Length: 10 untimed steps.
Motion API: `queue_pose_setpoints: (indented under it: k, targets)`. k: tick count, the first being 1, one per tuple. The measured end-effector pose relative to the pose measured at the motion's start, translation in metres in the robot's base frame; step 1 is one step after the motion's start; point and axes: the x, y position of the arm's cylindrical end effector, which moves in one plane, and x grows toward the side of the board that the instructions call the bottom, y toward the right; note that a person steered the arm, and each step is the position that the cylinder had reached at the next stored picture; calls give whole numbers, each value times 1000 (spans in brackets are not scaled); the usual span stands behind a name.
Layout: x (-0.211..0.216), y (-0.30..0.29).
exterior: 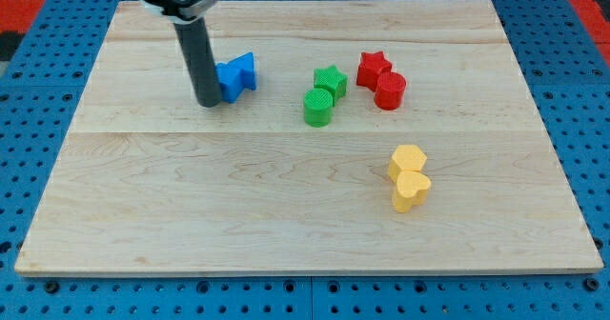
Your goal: Separate green star and green circle
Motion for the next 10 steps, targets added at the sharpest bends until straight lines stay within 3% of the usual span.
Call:
queue_pose_setpoints:
  k: [2,4,6,7,8,10]
  targets:
    - [40,34]
    - [2,71]
    - [-63,112]
    - [-64,151]
    - [-23,172]
    - [-8,184]
